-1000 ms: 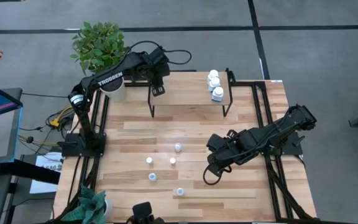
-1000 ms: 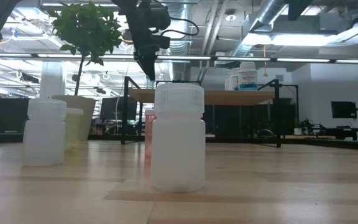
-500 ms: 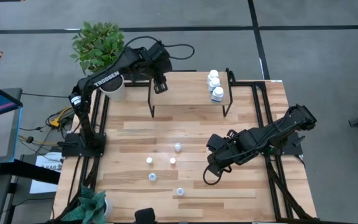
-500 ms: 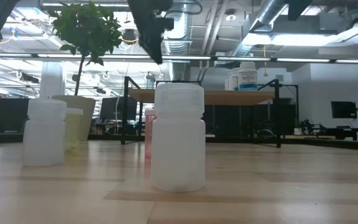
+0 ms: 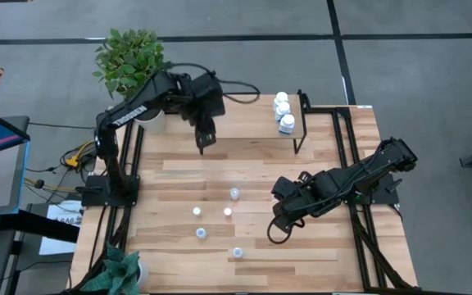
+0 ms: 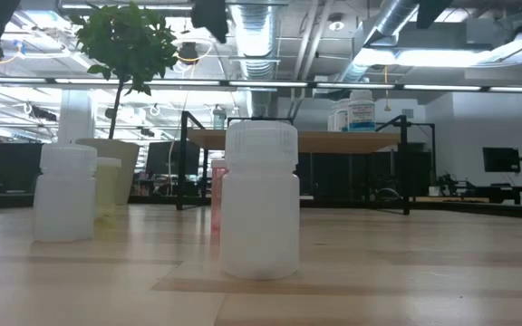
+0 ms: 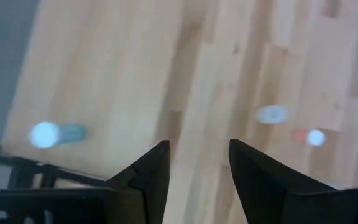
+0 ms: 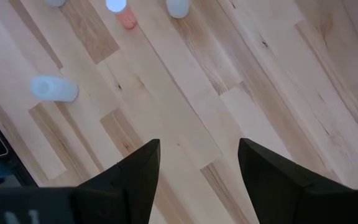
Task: Pick and place medicine bottles onto shelf by color
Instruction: Put the yellow pill bottle on the shelf
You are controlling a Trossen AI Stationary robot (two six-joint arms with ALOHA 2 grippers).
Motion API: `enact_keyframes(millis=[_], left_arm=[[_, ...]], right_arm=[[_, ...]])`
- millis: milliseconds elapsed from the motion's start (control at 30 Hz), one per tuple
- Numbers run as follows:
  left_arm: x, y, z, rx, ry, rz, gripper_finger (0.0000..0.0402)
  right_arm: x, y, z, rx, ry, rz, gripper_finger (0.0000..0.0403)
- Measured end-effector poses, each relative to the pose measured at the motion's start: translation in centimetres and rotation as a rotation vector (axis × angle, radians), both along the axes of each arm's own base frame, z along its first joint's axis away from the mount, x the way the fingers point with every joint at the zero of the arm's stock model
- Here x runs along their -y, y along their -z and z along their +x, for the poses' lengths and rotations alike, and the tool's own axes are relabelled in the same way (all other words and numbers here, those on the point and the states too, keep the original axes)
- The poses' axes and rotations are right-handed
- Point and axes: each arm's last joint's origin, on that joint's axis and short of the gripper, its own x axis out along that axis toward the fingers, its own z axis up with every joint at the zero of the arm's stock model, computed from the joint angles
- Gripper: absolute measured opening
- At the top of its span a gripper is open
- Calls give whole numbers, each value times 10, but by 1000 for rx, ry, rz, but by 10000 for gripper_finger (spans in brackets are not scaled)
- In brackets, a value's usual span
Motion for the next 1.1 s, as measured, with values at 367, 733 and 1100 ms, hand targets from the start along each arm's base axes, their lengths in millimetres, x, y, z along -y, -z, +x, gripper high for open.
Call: enact_keyframes(millis=[367, 733, 1100], left_arm=[[81, -8, 0, 27, 82, -78, 151], [152, -7, -2, 28, 127, -51, 151], [185, -8, -11, 50, 122, -33, 151]], right_arm=[[2, 0, -1, -37, -122, -48, 240], [-22, 13, -32, -227, -417, -149, 240], [-41, 26, -108, -118, -283, -65, 240]])
